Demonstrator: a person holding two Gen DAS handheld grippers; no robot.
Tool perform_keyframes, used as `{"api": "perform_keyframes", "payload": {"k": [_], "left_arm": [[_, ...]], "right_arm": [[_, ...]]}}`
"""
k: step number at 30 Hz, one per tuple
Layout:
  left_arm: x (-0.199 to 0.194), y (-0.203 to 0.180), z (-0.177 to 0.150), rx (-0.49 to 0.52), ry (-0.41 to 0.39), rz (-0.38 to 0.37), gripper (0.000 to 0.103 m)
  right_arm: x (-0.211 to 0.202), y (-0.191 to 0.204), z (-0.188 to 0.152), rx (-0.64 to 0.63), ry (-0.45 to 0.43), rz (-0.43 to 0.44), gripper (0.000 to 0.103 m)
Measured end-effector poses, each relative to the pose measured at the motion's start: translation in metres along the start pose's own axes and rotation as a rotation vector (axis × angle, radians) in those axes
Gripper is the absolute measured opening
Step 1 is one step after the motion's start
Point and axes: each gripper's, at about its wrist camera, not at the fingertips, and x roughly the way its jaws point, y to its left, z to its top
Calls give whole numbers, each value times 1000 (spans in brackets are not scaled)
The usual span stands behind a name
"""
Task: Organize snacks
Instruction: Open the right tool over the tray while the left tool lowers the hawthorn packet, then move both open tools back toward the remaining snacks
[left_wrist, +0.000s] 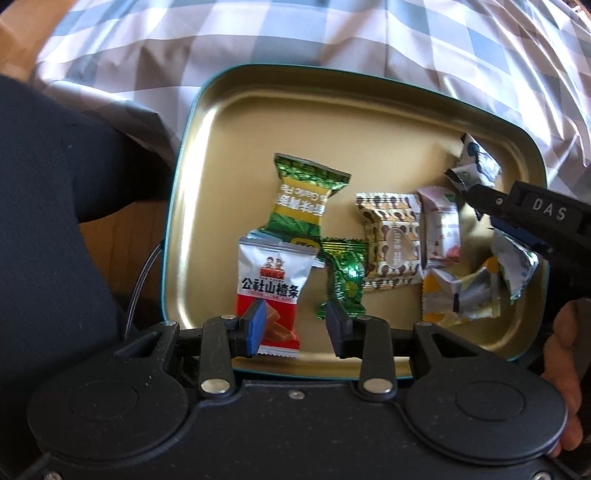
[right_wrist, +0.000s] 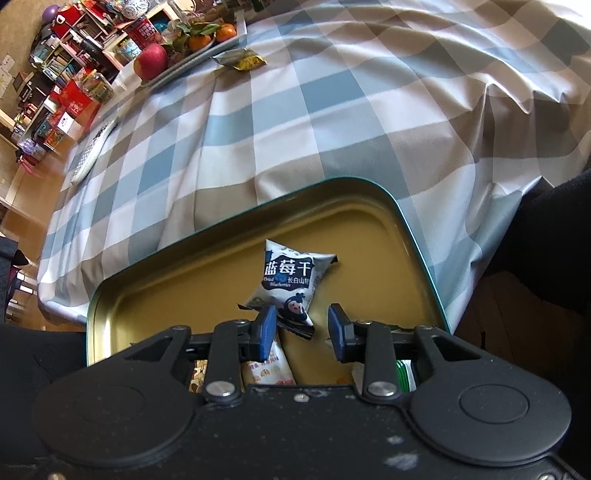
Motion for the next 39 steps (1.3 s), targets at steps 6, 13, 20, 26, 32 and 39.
{"api": "perform_keyframes", "payload": {"k": [6, 13, 20, 26, 32, 39], "left_arm": [[-8, 2, 29, 30, 46, -33, 44], [-29, 6, 74, 23, -37, 10, 44], [-25, 6, 115, 4, 20, -31, 44], [-20, 1, 149, -2, 9, -10, 44], [-13, 2, 183, -16, 15, -13, 44], [-2, 8, 224, -46, 6, -8, 44]], "right_arm": [[-1, 0, 0, -5, 36, 3, 35], [1, 5, 1, -22, 76, 8, 35], [9, 8, 12, -29, 170, -11, 36], [14, 9, 32, -31, 267, -16, 36], [14, 18, 56, -64, 325, -19, 39], [8, 35, 95, -97, 332, -28, 39]]}}
